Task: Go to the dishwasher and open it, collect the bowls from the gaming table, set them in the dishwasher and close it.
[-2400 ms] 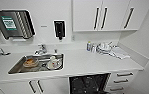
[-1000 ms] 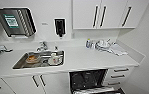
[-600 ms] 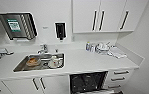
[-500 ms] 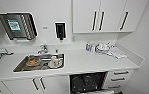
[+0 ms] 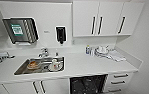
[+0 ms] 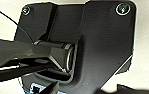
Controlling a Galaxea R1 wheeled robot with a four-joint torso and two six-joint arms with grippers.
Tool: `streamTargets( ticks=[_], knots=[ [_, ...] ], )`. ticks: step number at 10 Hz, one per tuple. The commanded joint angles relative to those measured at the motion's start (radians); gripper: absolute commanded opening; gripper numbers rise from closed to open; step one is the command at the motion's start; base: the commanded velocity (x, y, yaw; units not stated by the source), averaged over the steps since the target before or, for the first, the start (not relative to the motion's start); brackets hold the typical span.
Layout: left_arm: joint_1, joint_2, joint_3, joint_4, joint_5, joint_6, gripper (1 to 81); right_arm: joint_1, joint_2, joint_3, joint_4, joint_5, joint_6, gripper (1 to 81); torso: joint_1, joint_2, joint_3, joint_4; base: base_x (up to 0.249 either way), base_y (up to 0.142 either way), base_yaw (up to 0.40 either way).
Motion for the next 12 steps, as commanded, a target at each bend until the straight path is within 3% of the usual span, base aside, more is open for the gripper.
streamTargets(
  ticks=[1, 2, 4, 12],
  knots=[
    [-0.03, 0.0, 0.003, 0.011, 0.047, 0.005, 81.1, 0.031, -0.002, -0.003, 0.009, -0.056, -0.005, 81.1, 0.0, 0.0, -0.005, 0.0, 0.0, 0.0, 0.0],
    [-0.03, 0.0, 0.003, 0.005, 0.047, 0.005, 81.1, 0.033, -0.001, -0.003, 0.011, -0.054, -0.002, 81.1, 0.0, 0.0, 0.024, 0.0, 0.0, 0.0, 0.0],
    [-0.03, 0.005, 0.003, 0.01, 0.041, 0.005, 81.1, 0.034, 0.0, -0.02, 0.015, -0.054, 0.002, 81.1, -0.002, 0.0, 0.04, 0.0, 0.0, 0.0, 0.0],
    [-0.033, 0.007, -0.022, -0.001, 0.038, -0.001, 81.1, 0.033, 0.011, -0.021, 0.017, -0.054, -0.002, 81.1, -0.002, 0.0, 0.039, 0.0, 0.0, 0.0, 0.0]
  ],
)
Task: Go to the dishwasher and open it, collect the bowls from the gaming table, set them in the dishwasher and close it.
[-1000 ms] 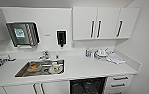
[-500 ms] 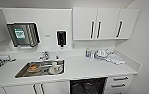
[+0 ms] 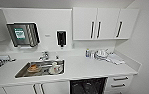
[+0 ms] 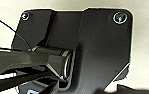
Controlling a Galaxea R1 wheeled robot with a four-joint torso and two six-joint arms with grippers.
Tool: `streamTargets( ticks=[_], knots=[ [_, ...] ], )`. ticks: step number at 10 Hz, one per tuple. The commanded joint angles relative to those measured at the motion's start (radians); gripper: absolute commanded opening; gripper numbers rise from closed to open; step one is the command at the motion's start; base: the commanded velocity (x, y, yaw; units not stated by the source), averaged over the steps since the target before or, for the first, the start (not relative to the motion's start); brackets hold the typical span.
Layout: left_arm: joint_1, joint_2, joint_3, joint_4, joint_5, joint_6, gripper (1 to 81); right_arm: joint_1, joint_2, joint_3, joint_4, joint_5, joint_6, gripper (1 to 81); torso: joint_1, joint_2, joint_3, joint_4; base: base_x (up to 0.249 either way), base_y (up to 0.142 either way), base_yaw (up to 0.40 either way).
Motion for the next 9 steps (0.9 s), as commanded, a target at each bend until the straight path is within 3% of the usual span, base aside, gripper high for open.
streamTargets(
  ticks=[1, 3, 9],
  knots=[
    [-0.045, 0.005, -0.033, 0.0, 0.044, -0.002, 81.1, 0.04, 0.005, 0.0, 0.016, -0.051, -0.003, 81.1, 0.0, 0.0, 0.0, 0.0, 0.0, 0.0, 0.0],
    [-0.045, 0.017, -0.062, 0.001, 0.048, 0.0, 81.1, 0.04, 0.01, -0.002, 0.016, -0.051, -0.002, 81.1, 0.0, 0.0, 0.0, 0.0, 0.0, 0.0, 0.069],
    [-0.045, 0.03, -0.09, 0.01, 0.048, 0.006, 81.1, 0.041, 0.01, -0.002, 0.016, -0.051, 0.001, 81.1, 0.0, 0.0, 0.0, 0.0, 0.0, 0.0, 0.314]
  ],
)
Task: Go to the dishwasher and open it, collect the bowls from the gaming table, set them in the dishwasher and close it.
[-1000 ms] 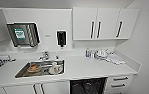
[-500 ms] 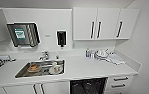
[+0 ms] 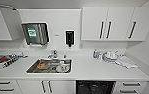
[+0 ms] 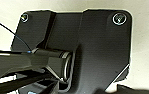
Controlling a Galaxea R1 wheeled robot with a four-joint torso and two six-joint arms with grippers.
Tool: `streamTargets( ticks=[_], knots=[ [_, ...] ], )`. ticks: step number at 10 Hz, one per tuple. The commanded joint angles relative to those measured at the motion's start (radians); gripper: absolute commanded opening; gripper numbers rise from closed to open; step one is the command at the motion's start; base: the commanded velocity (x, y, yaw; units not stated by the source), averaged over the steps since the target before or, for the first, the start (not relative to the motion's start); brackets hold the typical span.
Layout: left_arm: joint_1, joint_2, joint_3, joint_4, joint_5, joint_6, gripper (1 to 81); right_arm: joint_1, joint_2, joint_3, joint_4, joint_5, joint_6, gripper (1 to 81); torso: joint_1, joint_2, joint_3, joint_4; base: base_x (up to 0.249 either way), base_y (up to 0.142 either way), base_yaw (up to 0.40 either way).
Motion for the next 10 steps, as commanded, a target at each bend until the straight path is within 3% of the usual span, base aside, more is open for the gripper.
streamTargets(
  ticks=[1, 10],
  knots=[
    [-0.039, -0.013, -0.001, 0.008, 0.04, 0.005, 81.1, 0.034, 0.003, 0.0, 0.01, -0.053, 0.001, 81.1, 0.0, 0.0, 0.0, 0.0, 0.0, 0.0, 0.354],
    [-0.046, 0.065, -0.116, 0.011, 0.046, 0.005, 81.1, 0.037, 0.013, 0.0, 0.003, -0.055, -0.005, 81.1, 0.0, 0.0, 0.0, 0.0, 0.0, 0.0, 0.357]
  ],
)
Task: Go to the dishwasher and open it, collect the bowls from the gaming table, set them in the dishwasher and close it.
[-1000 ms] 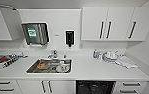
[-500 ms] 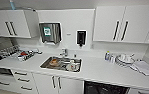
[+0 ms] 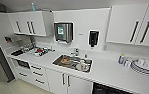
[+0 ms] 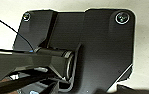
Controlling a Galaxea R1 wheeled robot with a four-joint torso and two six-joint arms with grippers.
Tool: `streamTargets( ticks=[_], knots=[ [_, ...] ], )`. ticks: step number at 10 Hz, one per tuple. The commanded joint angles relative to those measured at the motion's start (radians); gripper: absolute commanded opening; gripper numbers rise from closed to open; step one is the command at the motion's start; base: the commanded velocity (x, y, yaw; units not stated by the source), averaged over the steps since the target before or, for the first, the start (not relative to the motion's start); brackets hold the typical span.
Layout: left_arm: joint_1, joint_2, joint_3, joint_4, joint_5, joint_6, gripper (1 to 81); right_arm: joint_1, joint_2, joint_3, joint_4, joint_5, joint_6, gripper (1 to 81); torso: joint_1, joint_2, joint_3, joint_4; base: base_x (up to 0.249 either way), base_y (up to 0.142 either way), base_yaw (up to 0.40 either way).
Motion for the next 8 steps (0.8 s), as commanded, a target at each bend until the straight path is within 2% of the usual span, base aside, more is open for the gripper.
streamTargets(
  ticks=[1, 3, 8],
  knots=[
    [-0.046, 0.006, -0.009, 0.015, 0.046, 0.006, 81.1, 0.046, 0.007, 0.0, 0.001, -0.051, -0.005, 81.1, 0.0, 0.0, 0.0, 0.0, 0.0, 0.0, 0.357],
    [-0.046, 0.006, -0.009, 0.016, 0.047, 0.011, 81.1, 0.047, 0.009, 0.005, 0.004, -0.049, -0.005, 81.1, 0.0, 0.0, 0.0, 0.0, 0.0, 0.0, 0.357],
    [-0.049, 0.003, -0.003, 0.058, 0.046, 0.011, 81.1, 0.044, 0.014, 0.005, 0.006, -0.052, 0.001, 81.1, 0.0, 0.0, 0.0, 0.0, 0.0, 0.0, 0.358]
  ],
)
